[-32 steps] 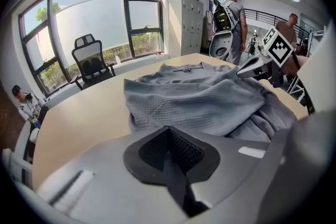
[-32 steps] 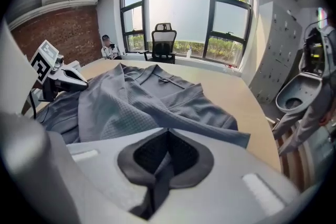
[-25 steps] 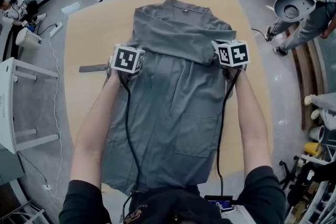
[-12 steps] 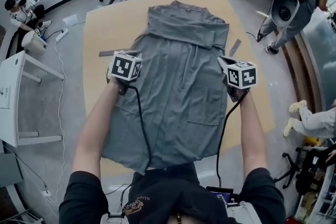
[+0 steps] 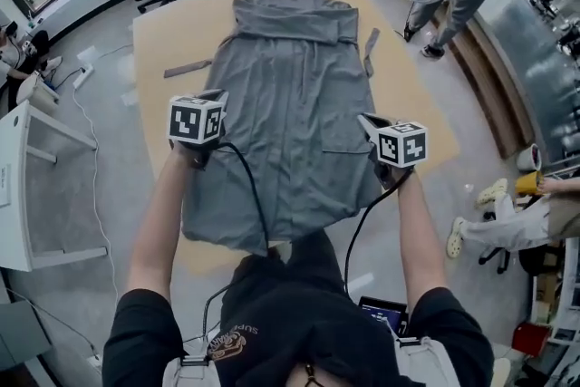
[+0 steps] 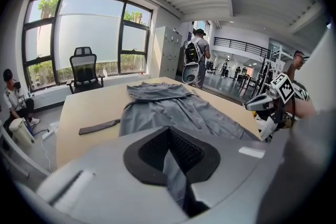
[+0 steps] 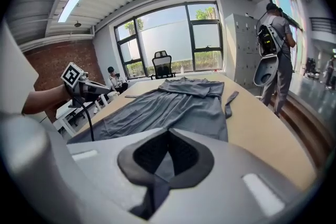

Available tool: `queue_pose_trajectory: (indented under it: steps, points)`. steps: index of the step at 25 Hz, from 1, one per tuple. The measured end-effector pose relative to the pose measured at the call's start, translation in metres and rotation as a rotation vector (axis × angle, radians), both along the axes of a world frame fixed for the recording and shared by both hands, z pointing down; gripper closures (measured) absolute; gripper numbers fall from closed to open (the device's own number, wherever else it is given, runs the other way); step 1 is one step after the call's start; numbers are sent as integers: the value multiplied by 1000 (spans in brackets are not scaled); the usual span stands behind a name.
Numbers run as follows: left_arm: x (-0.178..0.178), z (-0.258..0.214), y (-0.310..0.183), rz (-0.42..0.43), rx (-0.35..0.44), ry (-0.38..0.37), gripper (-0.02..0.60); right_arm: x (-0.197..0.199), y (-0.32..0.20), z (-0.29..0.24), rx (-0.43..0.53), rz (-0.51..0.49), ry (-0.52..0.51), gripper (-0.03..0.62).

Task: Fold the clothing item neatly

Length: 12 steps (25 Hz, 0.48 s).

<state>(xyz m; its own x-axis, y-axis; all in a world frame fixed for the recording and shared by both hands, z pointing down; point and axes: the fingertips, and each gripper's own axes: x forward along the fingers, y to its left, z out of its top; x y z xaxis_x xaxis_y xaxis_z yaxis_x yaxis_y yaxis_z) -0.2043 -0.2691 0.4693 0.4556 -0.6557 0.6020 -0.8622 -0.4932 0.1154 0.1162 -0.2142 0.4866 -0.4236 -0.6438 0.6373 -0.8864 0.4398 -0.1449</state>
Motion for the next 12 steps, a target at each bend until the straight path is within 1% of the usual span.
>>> queue_pose_trajectory:
  steps: [4, 8, 12]
  points:
    - [2, -24, 6, 26, 27, 7, 574, -5, 31, 1, -8, 20, -14, 591]
    - [8, -42, 8, 79, 44, 1, 574, -14, 40, 2, -7, 27, -45, 591]
    - [14, -47, 21, 125, 57, -16, 574, -19, 47, 3, -4, 49, -32, 591]
